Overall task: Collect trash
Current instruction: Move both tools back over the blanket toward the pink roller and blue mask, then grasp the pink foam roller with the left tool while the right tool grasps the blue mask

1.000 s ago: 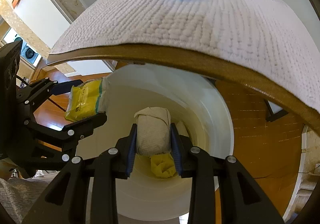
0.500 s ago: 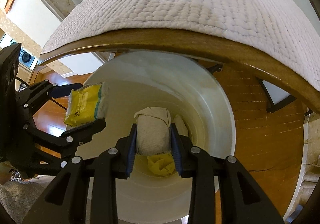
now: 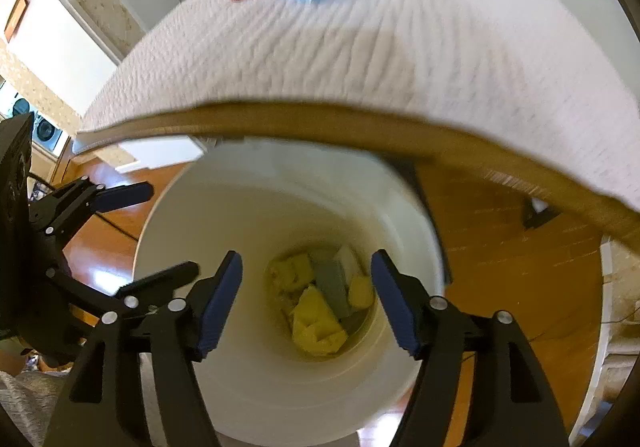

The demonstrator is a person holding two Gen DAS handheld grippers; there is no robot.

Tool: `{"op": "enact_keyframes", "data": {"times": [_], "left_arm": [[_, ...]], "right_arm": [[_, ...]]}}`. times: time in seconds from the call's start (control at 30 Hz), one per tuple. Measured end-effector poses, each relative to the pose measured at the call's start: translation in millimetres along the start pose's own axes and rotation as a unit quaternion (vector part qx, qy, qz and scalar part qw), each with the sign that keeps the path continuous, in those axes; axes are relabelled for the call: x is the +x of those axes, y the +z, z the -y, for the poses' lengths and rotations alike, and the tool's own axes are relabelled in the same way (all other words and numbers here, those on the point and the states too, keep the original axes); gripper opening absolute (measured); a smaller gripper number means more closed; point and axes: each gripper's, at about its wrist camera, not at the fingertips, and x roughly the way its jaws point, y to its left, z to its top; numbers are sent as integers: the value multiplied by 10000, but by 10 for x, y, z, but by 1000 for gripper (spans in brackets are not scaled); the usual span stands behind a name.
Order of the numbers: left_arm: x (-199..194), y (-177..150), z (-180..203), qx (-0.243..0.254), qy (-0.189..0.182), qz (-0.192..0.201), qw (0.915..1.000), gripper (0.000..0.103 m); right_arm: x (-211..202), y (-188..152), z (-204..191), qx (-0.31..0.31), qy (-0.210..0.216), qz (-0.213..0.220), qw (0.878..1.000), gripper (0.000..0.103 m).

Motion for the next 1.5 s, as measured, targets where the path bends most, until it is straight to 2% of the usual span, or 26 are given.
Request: {"op": "enact_keyframes", "data": {"times": [0.1, 0.2, 0.27, 0.33, 0.37, 0.43, 0.47, 0.57, 0.6, 0.73, 0.83, 1.0, 1.13, 1.3, 1.43, 1.5], "left_arm": [[-445, 156, -135, -187, -98, 521, 9984, 92], [-854, 405, -293, -297, 75, 1092, 9935, 93], [-1184, 600, -427, -419, 553, 1654, 9838, 100], [-1388, 723, -532, -541, 903, 2061, 9728, 101], [-1455, 818, -573, -624, 1069, 2213, 9673, 101], [-1494, 1030, -702, -763, 1249, 2434, 9588, 101], [-1458, 1128, -760, -820, 1301, 2426, 9579, 101], [-1240, 1460, -913, -966, 1405, 2332, 9574, 101], [-1157, 1537, -957, -996, 1393, 2291, 9582, 101], [-698, 1923, -1171, -1142, 1052, 1932, 9688, 101], [-292, 2117, -1237, -1088, 1069, 1581, 9756, 101], [195, 2198, -1196, -862, 1269, 1177, 9811, 101], [539, 2247, -1325, -944, 1221, 878, 9841, 101], [776, 2269, -1433, -1105, 1181, 676, 9845, 101], [883, 2267, -1470, -1158, 1048, 644, 9856, 101], [917, 2276, -1494, -1257, 885, 623, 9861, 101]], "right_arm": [[-324, 137, -50, -152, -182, 550, 9982, 85], [-639, 313, -136, -406, -387, 1225, 9909, 96], [-825, 431, -246, -626, -585, 1761, 9806, 99], [-945, 551, -343, -800, -736, 2212, 9691, 99], [-965, 615, -362, -849, -769, 2285, 9668, 99], [-908, 791, -405, -944, -864, 2139, 9684, 99], [-844, 908, -421, -968, -916, 2039, 9699, 99], [-650, 1138, -428, -985, -1035, 2106, 9671, 99], [-550, 1242, -408, -954, -940, 2045, 9697, 99], [-138, 1566, -347, -705, -811, 1799, 9778, 99], [124, 1705, -319, -666, -881, 1628, 9805, 97], [504, 1832, -267, -563, -877, 1255, 9866, 89], [655, 1864, -229, -509, -766, 1087, 9898, 82], [804, 1925, -211, -559, -720, 956, 9912, 71], [835, 1947, -225, -670, -794, 960, 9899, 67], [821, 1950, -230, -735, -829, 986, 9889, 59]]}}
